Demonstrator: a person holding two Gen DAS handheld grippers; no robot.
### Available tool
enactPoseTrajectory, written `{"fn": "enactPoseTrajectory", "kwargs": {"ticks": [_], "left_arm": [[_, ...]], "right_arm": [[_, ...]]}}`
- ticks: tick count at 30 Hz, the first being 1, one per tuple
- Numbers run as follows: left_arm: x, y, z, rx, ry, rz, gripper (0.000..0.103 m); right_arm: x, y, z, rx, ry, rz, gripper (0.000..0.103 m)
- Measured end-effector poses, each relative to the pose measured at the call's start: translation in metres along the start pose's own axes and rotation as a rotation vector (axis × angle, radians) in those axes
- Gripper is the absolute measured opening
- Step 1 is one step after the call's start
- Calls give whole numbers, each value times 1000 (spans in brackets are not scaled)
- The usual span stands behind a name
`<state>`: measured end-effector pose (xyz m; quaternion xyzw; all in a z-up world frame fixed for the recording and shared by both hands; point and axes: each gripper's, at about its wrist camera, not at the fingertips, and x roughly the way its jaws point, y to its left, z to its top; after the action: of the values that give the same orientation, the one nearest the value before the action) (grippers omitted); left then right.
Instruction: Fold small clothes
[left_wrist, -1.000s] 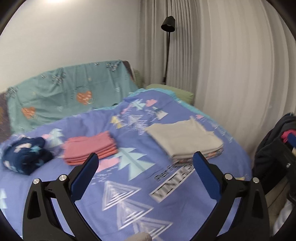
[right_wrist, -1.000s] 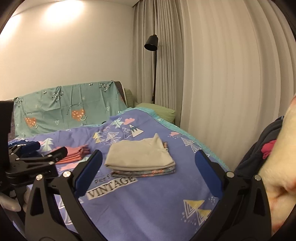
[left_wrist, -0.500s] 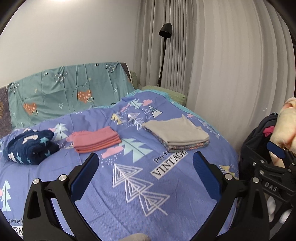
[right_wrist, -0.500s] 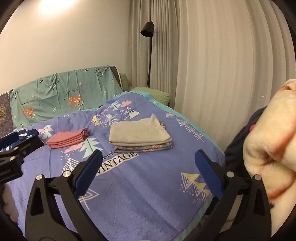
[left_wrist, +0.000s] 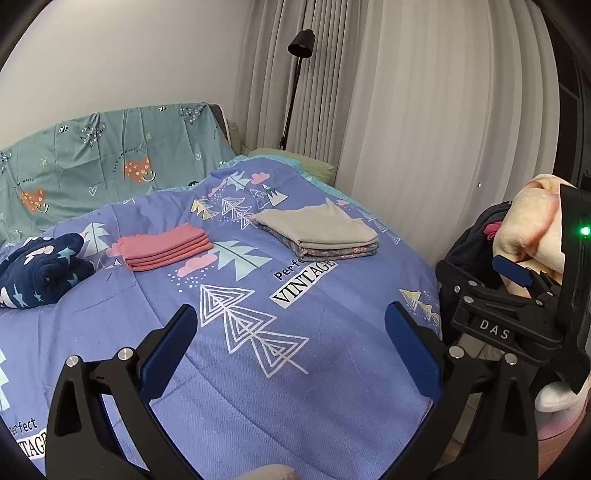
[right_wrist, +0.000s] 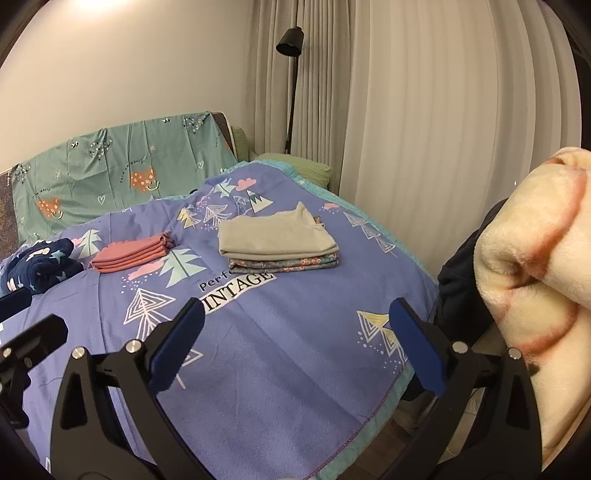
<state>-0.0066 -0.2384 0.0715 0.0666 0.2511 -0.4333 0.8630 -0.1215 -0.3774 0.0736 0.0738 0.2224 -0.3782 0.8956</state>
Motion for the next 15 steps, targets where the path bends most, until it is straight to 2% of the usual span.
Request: {"fn": "enactPoseTrajectory", "kwargs": {"ticks": [6, 15], "left_arm": [[-8, -1, -1, 5, -12, -4, 102], [-9, -5, -6, 36, -2, 7, 102]], "right_arm": [[-8, 6, 4, -7, -20, 3, 101], [-6, 11, 2, -15, 0, 2, 101]]}}
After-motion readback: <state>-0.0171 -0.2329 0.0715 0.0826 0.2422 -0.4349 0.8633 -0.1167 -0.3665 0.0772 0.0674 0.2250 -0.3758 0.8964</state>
